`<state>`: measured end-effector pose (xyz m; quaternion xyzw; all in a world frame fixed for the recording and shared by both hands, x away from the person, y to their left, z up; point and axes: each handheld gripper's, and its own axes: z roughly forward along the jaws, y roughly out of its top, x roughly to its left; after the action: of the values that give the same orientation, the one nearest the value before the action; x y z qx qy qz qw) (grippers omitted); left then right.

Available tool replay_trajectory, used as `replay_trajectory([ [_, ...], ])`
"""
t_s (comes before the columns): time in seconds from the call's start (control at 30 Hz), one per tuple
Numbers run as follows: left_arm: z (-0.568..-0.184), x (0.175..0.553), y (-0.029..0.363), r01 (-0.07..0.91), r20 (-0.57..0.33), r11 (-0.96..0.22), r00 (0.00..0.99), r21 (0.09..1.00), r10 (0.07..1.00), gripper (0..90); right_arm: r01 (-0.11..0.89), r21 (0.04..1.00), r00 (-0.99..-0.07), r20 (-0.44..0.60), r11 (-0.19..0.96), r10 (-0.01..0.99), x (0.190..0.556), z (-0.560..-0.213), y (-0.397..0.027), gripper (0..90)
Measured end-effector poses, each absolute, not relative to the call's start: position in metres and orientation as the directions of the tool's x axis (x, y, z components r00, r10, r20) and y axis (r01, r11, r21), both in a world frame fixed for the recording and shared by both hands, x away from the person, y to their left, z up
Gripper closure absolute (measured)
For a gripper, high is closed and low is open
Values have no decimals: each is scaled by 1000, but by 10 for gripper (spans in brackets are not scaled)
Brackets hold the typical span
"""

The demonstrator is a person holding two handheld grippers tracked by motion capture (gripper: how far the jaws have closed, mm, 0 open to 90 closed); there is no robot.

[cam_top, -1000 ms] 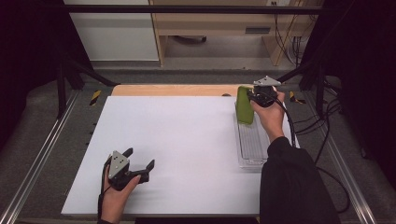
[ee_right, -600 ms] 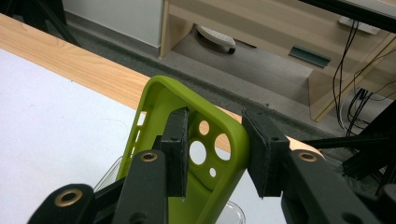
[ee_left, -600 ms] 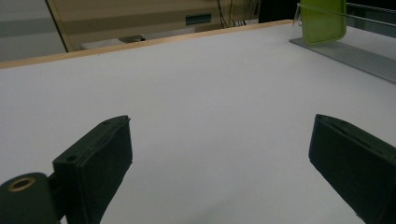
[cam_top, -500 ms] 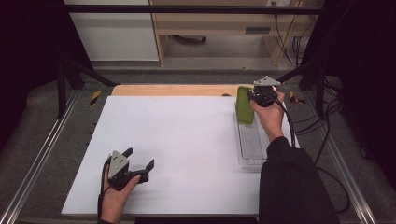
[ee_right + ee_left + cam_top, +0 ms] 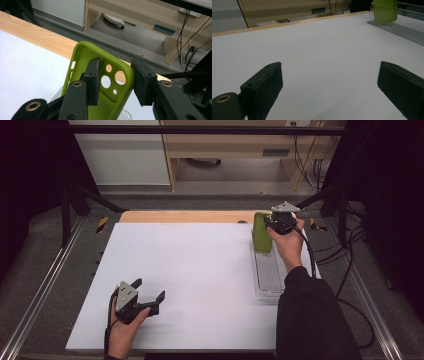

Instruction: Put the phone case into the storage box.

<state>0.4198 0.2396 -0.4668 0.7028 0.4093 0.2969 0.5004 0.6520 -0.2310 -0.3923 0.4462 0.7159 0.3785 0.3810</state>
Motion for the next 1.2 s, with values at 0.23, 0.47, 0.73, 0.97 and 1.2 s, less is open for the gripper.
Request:
replay_trajectory([
  [0.23,-467,420,239,276,7,-162,488,948,873,58,352,884,-307,-202,308,930,653,-393,-231,601],
  [0.47,-467,420,240,275,7,-161,488,948,873,58,352,884,-302,-203,307,931,654,-394,-230,595],
  [0.73,-466,419,239,273,11,-165,489,948,872,58,354,885,-295,-202,303,934,655,-395,-228,586],
  [0.97,-466,419,239,273,11,-166,490,948,872,58,356,884,-290,-204,303,935,656,-396,-228,582],
  [1.2,-466,419,239,274,9,-164,490,948,872,58,358,885,-286,-200,298,937,657,-397,-228,580],
])
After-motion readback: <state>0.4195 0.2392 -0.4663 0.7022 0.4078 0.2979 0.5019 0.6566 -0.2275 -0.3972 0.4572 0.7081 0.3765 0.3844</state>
